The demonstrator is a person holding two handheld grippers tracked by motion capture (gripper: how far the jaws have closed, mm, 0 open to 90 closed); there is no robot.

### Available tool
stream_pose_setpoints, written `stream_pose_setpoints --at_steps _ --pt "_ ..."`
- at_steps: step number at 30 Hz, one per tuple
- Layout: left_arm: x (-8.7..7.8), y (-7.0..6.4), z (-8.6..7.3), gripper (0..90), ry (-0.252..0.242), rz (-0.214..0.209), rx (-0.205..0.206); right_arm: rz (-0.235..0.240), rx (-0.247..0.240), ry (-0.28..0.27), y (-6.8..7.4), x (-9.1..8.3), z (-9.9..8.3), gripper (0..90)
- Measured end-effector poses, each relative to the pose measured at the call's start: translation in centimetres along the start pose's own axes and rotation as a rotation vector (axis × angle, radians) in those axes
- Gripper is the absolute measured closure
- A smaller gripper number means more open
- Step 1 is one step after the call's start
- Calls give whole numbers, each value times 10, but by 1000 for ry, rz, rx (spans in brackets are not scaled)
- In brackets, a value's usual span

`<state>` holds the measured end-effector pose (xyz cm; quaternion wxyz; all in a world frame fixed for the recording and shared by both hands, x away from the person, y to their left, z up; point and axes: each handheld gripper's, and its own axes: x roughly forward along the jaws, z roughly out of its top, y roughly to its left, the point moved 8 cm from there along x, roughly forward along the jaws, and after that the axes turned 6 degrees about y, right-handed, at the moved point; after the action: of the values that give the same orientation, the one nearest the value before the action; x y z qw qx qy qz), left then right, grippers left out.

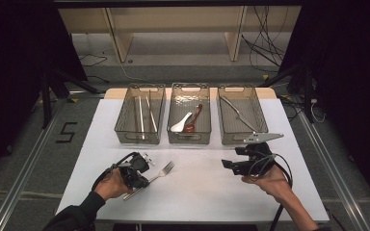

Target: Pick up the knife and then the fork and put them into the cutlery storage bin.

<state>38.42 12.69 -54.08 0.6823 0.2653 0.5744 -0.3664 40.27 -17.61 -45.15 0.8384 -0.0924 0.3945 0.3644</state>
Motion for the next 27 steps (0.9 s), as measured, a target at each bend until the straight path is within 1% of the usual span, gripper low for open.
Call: stream_pose_setpoints --at_steps 1,2,7,10,12,15,18,19,20,22,23,24,25,27 --pt "-1 -1 0 831 -2 -13 -2 0 -1 1 0 0 0 287" --pt "-2 -2 0 831 -9 -16 0 -1 -4 1 0 0 0 287" --pt "-8 -2 1 832 -17 -22 14 3 -3 1 1 0 0 287" --pt "-10 -4 2 832 -25 -27 14 5 -4 2 1 0 0 287" --pt "-14 -5 3 832 -32 -25 26 5 -5 1 1 0 0 288" --pt "-20 -7 6 832 -51 -29 32 6 -4 0 2 0 1 290" --pt "-26 -13 10 831 -65 -41 48 18 -17 -8 8 0 3 290" --pt "-28 -14 12 832 -74 -41 51 21 -27 -10 10 0 4 289" --pt "-30 -16 13 832 -71 -45 61 24 -39 -13 13 1 5 289" --pt "-32 -20 16 832 -82 -55 76 33 -73 -14 22 1 7 290" --pt "-33 -23 18 832 -86 -65 78 38 -92 -16 26 1 8 289" --pt "-34 -25 19 831 -78 -72 92 46 -112 -18 32 1 9 289" --pt "-35 -28 21 831 -84 -75 98 52 -134 -22 37 2 10 289" --pt "-36 -33 24 831 -77 -87 117 66 -181 -23 49 4 11 289"
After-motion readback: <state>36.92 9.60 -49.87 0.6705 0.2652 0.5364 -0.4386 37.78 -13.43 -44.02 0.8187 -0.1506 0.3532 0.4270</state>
